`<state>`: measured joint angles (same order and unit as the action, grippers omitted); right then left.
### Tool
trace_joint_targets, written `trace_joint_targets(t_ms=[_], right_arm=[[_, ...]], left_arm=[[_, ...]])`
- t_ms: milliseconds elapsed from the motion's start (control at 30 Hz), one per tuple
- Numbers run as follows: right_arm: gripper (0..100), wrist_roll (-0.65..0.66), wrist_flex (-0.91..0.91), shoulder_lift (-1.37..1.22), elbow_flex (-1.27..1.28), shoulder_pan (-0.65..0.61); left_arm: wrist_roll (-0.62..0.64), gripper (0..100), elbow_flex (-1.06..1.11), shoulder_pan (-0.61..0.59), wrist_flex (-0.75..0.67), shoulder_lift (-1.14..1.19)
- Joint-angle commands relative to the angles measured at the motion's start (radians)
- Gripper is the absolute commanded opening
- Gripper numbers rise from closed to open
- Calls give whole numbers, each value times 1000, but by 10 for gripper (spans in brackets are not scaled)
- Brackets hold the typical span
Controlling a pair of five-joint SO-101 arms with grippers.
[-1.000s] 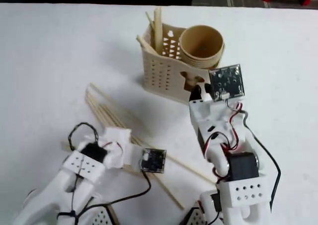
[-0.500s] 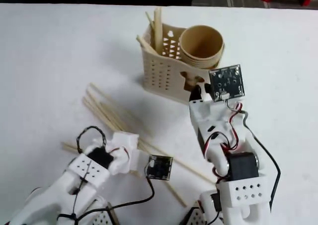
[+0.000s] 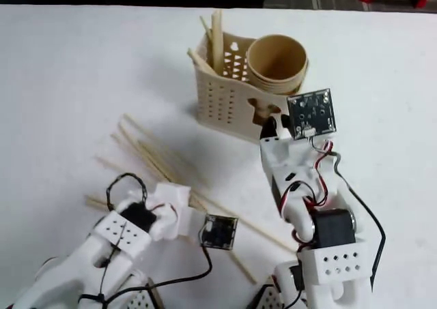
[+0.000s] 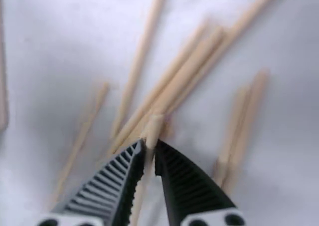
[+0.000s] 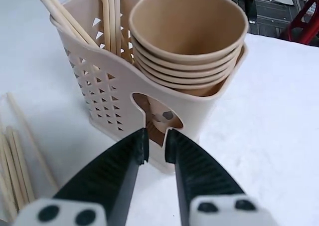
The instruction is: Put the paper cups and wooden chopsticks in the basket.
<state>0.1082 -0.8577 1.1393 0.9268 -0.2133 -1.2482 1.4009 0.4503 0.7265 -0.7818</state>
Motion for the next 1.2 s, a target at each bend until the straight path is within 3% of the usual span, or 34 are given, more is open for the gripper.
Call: trace_joint_targets(t_ms=[0, 400, 567, 833, 1033, 1167], right_arm=[[70, 18, 15, 18, -11, 12], [72, 21, -64, 251, -5, 13], [70, 21, -82, 348, 2, 64], [70, 15, 79, 364, 129, 150], [70, 9, 222, 366, 232, 196], [70, 9, 263, 367, 262, 196]], left_arm=[[17, 22, -95, -4, 146, -28], [250, 22, -594, -28, 514, -30], [405, 21, -882, -25, 562, -21], [632, 20, -1304, -19, 462, -19], [687, 20, -1432, -18, 204, 33], [760, 20, -1537, -18, 107, 159]])
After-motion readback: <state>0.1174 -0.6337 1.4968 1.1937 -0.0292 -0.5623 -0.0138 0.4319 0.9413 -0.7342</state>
